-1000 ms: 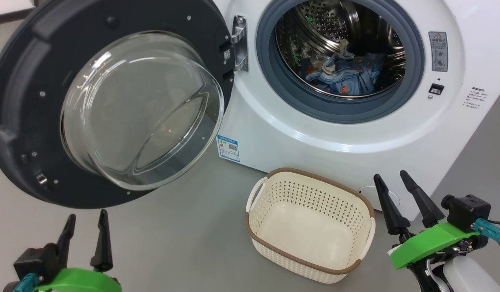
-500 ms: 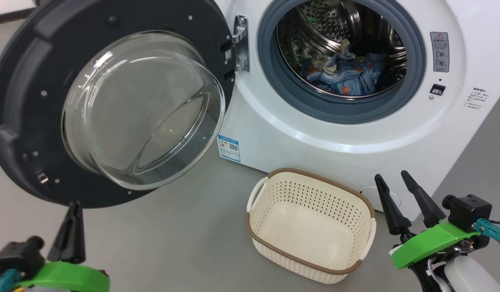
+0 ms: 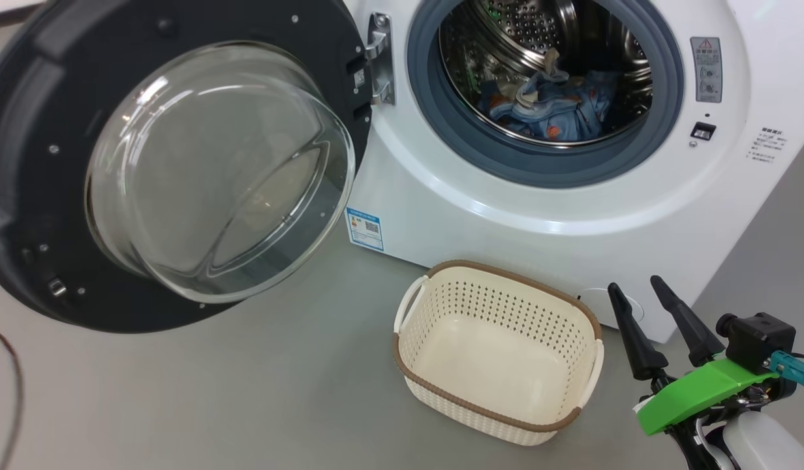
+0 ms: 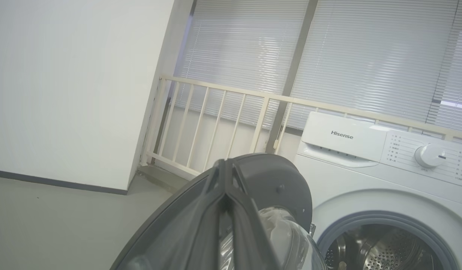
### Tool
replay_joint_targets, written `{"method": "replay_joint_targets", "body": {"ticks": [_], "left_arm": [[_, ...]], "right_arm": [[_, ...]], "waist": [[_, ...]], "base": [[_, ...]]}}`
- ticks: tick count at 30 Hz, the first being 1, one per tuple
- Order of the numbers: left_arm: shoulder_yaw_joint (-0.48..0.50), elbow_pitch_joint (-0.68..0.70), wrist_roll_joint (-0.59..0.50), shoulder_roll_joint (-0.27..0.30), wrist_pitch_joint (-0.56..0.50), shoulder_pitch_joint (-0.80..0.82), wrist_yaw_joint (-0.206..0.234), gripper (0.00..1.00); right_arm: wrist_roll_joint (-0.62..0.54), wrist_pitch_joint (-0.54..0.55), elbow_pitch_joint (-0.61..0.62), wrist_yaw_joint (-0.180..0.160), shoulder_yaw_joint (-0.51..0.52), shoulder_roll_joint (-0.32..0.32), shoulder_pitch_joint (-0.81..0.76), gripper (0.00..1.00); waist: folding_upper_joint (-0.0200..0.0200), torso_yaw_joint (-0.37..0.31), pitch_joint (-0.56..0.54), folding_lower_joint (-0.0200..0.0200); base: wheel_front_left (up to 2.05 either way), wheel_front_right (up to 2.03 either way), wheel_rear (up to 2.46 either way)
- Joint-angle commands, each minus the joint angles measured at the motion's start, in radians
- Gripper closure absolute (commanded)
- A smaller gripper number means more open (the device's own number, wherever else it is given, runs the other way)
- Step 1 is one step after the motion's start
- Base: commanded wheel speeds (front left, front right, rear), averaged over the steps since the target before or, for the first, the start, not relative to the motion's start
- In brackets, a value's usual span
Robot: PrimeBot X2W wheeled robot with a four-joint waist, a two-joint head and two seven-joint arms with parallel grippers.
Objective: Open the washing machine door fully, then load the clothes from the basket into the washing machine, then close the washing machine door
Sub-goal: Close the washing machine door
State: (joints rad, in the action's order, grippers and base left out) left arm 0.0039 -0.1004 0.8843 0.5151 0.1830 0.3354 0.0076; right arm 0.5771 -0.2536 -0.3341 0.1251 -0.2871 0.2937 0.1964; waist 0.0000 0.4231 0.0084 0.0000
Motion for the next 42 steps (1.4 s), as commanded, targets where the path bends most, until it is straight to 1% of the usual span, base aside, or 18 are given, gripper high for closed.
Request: {"method": "replay_joint_targets", "body": {"ticks": [1, 3, 4, 8, 13, 19, 21, 25, 31, 36, 42], "left_arm": [[0.079, 0.010, 0.046, 0.064, -0.012, 0.083, -0.015, 1.00], [0.125, -0.025, 0.108, 0.077, -0.021, 0.128, -0.038, 1.00], [0.125, -0.025, 0.108, 0.077, -0.021, 0.128, -0.038, 1.00], [0.211, -0.127, 0.253, 0.092, -0.059, 0.214, -0.078, 1.00], [0.325, -0.294, 0.460, 0.104, -0.148, 0.299, -0.103, 1.00], [0.442, -0.525, 0.628, 0.142, -0.233, 0.350, -0.125, 1.00], [0.475, -0.592, 0.659, 0.158, -0.247, 0.354, -0.130, 1.00], [0.514, -0.691, 0.709, 0.172, -0.284, 0.363, -0.136, 1.00], [0.531, -0.821, 0.728, 0.196, -0.322, 0.369, -0.138, 1.00], [0.553, -0.868, 0.750, 0.195, -0.355, 0.361, -0.138, 1.00], [0.568, -0.901, 0.766, 0.171, -0.394, 0.347, -0.138, 1.00]], "right_arm": [[0.007, -0.008, 0.019, 0.006, -0.022, 0.026, 0.034, 0.00], [0.004, -0.008, 0.018, 0.006, -0.028, 0.033, 0.044, 0.00], [0.004, -0.008, 0.018, 0.006, -0.028, 0.033, 0.044, 0.00], [-0.001, -0.008, 0.016, 0.006, -0.038, 0.050, 0.063, 0.00], [-0.005, -0.008, 0.013, 0.006, -0.052, 0.068, 0.082, 0.00], [-0.009, -0.007, 0.013, 0.006, -0.063, 0.100, 0.107, 0.00], [-0.010, -0.003, 0.016, 0.006, -0.064, 0.111, 0.114, 0.00], [-0.011, 0.012, 0.029, 0.006, -0.063, 0.129, 0.120, 0.00], [-0.016, 0.034, 0.053, 0.006, -0.062, 0.145, 0.127, 0.00], [-0.027, 0.047, 0.074, 0.006, -0.039, 0.154, 0.124, 0.00], [-0.045, 0.064, 0.099, 0.006, -0.016, 0.154, 0.111, 0.00]], "waist": [[0.0000, -0.014, 0.019, 0.0000], [0.0000, -0.026, 0.032, 0.0000], [0.0000, -0.026, 0.032, 0.0000], [0.0000, -0.051, 0.055, 0.0000], [0.0000, -0.088, 0.077, 0.0000], [0.0000, -0.135, 0.101, 0.0000], [0.0000, -0.149, 0.109, 0.0000], [0.0000, -0.170, 0.124, 0.0000], [0.0000, -0.196, 0.150, 0.0000], [0.0000, -0.209, 0.180, 0.0000], [0.0000, -0.210, 0.202, 0.0000]], "base": [[0.00, 0.00, 0.00], [0.00, 0.00, 0.00], [0.00, 0.00, 0.00], [0.00, 0.00, 0.00], [0.00, 0.00, 0.00], [0.00, 0.00, 0.00], [0.00, 0.00, 0.00], [0.00, 0.00, 0.00], [0.00, 0.00, 0.00], [0.00, 0.00, 0.00], [0.00, 0.00, 0.00]]}}
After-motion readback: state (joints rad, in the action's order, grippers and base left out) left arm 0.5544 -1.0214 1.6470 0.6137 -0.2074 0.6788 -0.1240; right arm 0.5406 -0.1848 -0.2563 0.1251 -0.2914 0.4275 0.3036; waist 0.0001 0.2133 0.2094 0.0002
